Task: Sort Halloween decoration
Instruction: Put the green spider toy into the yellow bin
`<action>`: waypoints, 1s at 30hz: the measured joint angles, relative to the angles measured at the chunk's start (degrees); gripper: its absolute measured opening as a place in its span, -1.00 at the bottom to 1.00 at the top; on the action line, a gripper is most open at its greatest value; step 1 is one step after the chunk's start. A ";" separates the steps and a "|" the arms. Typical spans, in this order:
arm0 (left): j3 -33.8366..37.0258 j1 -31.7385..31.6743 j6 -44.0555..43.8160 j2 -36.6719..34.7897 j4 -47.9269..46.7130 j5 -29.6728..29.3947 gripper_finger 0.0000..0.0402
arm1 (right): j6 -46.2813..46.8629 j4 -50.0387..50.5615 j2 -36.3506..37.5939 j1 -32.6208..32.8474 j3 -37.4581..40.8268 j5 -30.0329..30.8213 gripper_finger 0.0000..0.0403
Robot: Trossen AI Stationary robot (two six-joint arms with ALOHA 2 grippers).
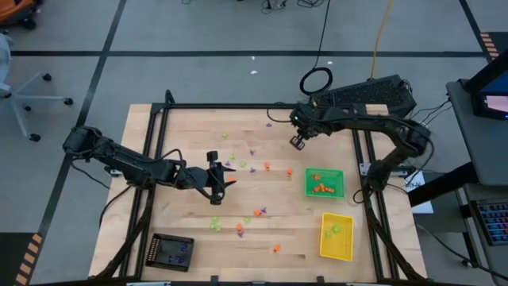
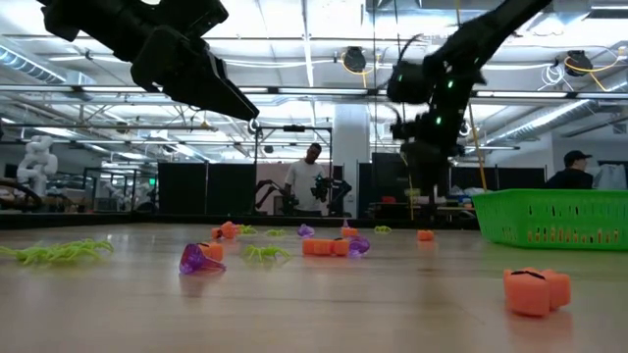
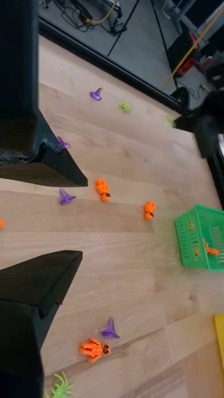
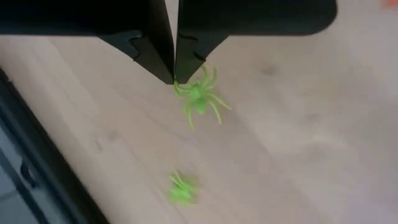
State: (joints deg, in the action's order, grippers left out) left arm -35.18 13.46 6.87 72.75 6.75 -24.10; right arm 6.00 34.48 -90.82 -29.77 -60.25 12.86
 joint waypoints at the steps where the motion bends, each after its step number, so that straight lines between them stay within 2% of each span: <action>1: 0.00 0.02 -0.02 0.00 0.00 0.00 -0.10 | 0.52 0.05 1.77 1.29 0.58 0.00 -1.00; 7: 0.00 0.02 -0.02 0.00 0.00 0.00 -0.10 | 5.40 -6.27 12.95 10.83 7.97 0.40 -1.00; 13: 0.00 0.00 -0.04 0.00 0.04 0.00 -0.10 | 9.96 -23.10 21.01 20.94 19.49 0.73 -1.00; 20: 0.00 0.00 -0.07 0.00 0.50 0.00 -0.10 | 10.39 -30.19 22.55 30.61 23.39 7.88 -1.00; 30: 0.00 0.02 -0.11 0.00 0.52 0.00 -0.10 | 1.53 -37.60 21.11 43.17 24.54 17.19 -1.00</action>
State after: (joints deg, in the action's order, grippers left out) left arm -35.18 13.47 6.76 72.75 7.26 -24.10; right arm 7.54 -3.12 -69.71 13.40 -35.71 30.05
